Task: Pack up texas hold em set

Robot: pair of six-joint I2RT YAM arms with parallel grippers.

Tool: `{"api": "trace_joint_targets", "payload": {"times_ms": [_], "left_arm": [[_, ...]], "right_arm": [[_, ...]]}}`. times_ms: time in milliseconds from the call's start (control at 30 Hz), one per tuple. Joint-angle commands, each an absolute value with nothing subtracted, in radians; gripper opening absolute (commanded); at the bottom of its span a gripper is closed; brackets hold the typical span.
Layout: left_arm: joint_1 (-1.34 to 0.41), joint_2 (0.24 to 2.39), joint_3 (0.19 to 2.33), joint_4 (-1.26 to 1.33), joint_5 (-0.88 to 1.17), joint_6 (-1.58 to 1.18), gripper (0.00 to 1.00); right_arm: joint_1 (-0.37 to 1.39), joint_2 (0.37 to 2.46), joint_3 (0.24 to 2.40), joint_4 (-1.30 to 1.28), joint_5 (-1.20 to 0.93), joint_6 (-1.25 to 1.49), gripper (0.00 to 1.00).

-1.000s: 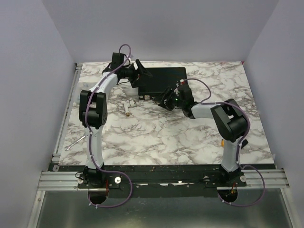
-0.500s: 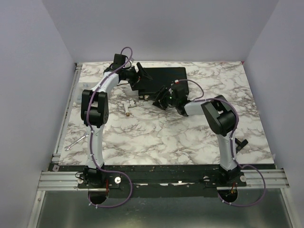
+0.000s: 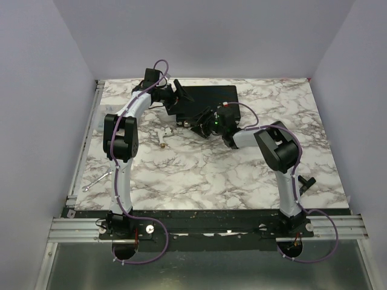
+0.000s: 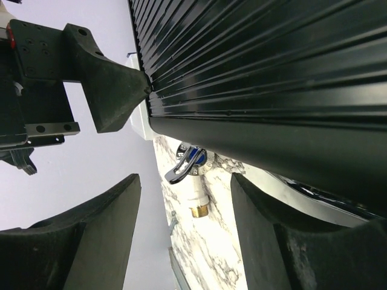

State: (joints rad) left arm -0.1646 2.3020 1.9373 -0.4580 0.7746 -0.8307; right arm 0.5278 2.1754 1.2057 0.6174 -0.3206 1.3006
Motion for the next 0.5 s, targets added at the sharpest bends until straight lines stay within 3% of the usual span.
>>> {"api": "trace_joint_targets", "payload": {"times_ms": [0,233,467], "left_arm": [[-0.161,2.343,1.944,-0.5,0.732,-0.81,0.83],[-0.16,2.339,1.945,-0.499,0.732,-0.808,0.83],[-0.158,2.341,1.945,-0.5,0.73,-0.81,0.83]], "right_arm": [[0.529,2.233,1.233,0.592,-0.275,1.341,0.61],[0.541,2.25,1.215,0.574,-0.236,1.302,0.34],[0.577,2.261,1.203,0.519,-0.175,1.209,0.32]]}}
